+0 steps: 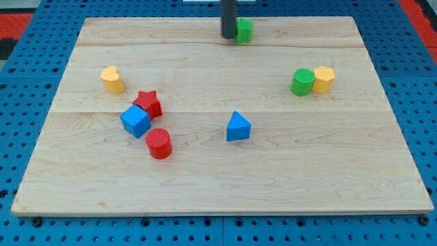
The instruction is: Push the yellow hexagon slightly to the bottom of the board
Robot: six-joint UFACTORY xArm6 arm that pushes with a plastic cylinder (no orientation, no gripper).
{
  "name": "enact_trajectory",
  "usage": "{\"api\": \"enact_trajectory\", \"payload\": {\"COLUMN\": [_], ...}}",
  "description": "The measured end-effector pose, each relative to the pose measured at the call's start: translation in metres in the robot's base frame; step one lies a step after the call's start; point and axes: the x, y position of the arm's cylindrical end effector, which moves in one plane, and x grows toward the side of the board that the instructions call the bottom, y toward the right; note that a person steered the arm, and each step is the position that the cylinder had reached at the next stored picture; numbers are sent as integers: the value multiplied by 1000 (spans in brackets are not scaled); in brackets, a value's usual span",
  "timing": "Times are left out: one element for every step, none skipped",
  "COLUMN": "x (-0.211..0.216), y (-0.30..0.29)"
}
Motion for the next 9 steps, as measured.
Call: {"api": "enact_trajectory", "payload": {"x": [-7, -10, -23, -18, 28, 67, 80, 121, 146], "y": [-31, 55, 92, 37, 106, 145, 141, 131, 129]}}
